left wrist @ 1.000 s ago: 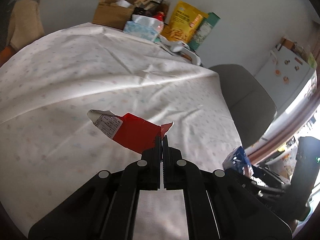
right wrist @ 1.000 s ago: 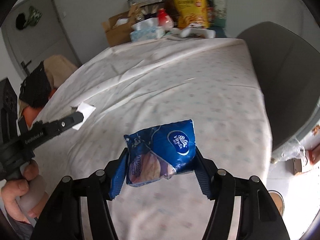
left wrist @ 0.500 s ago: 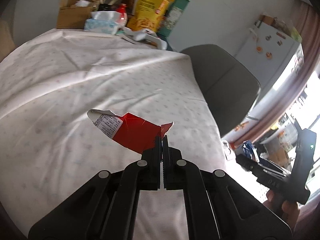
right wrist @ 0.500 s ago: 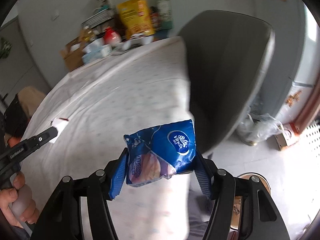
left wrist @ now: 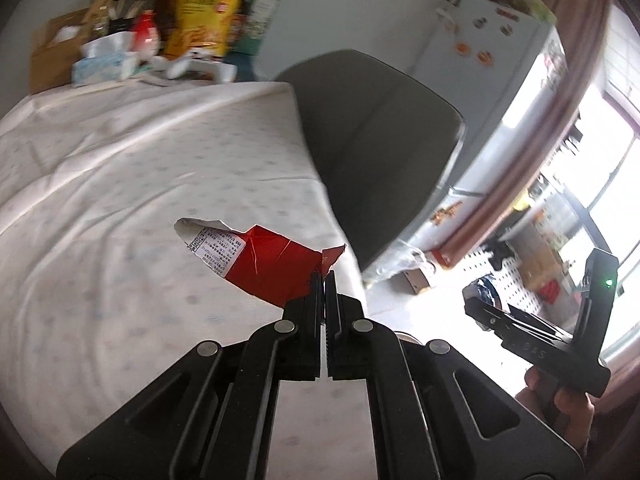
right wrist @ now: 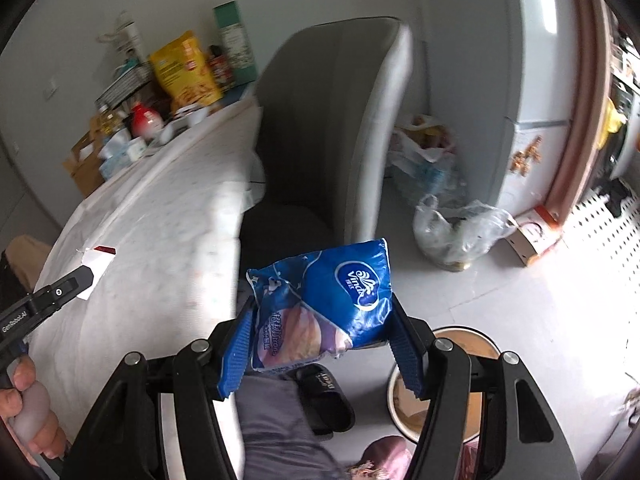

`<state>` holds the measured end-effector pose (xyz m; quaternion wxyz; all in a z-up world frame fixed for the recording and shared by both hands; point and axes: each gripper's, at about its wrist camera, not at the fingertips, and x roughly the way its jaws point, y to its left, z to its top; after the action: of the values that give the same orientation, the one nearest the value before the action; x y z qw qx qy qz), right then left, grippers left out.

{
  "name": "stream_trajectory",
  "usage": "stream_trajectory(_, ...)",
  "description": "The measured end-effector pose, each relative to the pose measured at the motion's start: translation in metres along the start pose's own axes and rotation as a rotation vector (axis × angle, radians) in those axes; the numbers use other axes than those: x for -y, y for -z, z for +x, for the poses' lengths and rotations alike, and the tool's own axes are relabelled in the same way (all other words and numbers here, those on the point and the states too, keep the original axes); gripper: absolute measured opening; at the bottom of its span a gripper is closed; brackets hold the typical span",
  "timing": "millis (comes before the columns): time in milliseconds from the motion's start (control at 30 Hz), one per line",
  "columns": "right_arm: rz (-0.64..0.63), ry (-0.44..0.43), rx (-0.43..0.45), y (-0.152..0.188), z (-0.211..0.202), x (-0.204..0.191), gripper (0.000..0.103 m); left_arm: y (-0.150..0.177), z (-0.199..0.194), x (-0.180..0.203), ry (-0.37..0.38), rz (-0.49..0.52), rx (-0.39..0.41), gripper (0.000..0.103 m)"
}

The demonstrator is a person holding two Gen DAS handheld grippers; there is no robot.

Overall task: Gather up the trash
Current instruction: 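Carry the wrapper and tissue packet over the tan bin and open both tools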

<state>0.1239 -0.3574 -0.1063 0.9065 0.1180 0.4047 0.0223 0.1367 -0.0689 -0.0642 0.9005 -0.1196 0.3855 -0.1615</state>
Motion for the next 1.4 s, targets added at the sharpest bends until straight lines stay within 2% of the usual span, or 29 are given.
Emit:
stream_trajectory(333,0.123,0.073,0.025,0.002,-0.008,0.074,0.065,-0.007,0.038,0.075,0.07,0.117,-0.047,0.003)
stream_trajectory(400,0.144,0.091,0.032,0.003,-0.01,0.088,0.068,-0.007,0.045,0.089,0.081,0.137,-0.057,0.003)
stream_trajectory(467,0.169,0.105,0.041,0.005,-0.012,0.1,0.08,-0.006,0.052,0.104,0.094,0.162,-0.07,0.003)
stream_trajectory(533,0.21,0.109,0.053,0.009,-0.015,0.116,0.085,-0.004,0.056,0.116,0.102,0.182,-0.08,0.003)
stream_trajectory(967,0.308,0.154,0.1,0.023,-0.044,0.182,0.091,0.013,0.089,0.185,0.159,0.298,-0.158,0.003)
stream_trajectory(1400,0.386,0.205,0.128,0.043,-0.068,0.229,0.092,0.046,0.121,0.25,0.249,0.395,-0.275,0.003)
